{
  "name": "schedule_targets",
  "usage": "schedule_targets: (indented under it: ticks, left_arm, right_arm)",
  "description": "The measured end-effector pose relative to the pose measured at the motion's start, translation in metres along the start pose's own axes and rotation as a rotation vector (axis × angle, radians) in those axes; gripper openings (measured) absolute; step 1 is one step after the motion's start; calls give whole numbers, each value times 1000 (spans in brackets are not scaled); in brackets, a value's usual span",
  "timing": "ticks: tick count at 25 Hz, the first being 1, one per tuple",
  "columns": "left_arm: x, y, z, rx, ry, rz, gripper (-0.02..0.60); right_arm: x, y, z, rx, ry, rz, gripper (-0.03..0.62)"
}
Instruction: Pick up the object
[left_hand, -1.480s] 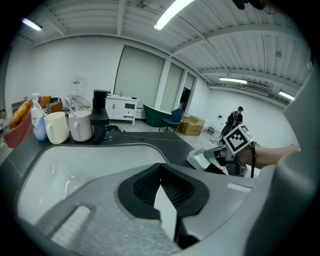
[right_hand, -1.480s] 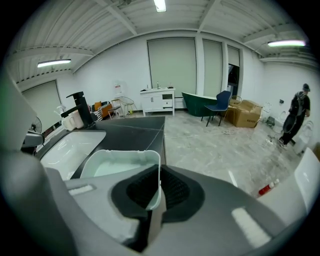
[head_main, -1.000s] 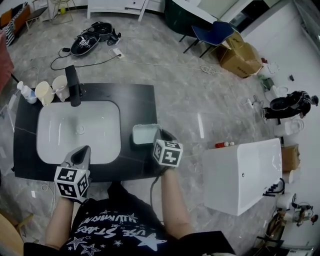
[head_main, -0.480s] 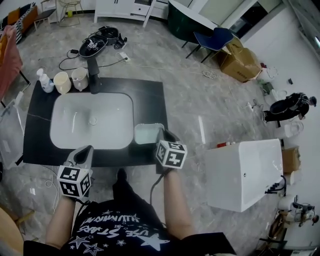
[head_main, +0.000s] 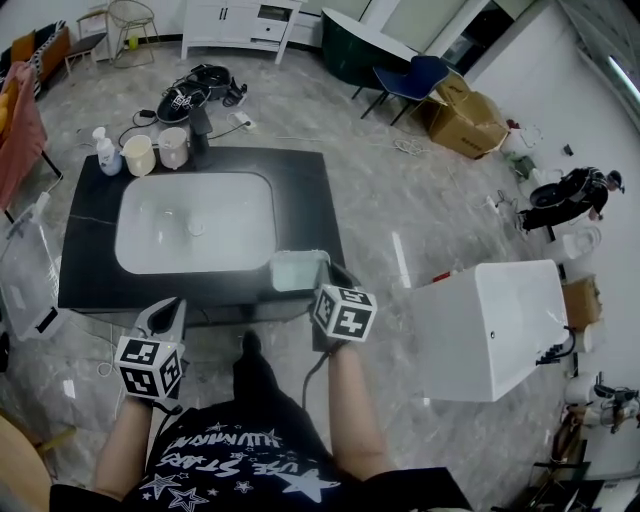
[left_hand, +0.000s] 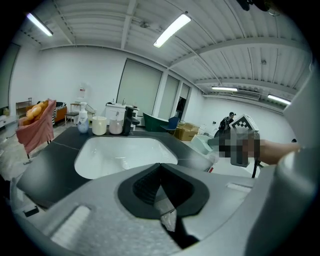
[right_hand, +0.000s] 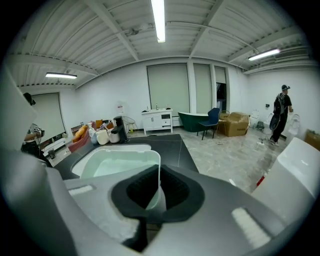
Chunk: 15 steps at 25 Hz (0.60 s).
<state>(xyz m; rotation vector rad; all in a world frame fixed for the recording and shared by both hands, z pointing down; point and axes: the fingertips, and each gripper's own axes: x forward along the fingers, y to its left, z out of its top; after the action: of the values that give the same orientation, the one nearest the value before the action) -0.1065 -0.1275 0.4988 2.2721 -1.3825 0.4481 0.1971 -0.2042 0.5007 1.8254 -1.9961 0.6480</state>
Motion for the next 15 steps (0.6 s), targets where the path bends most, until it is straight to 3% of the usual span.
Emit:
schedule_targets:
  ticks: [15]
  left_arm:
    - [-79,-13,-31,-10,-44,-39,8]
  right_arm:
    - [-92,35,-42,-10,-24,-26,11]
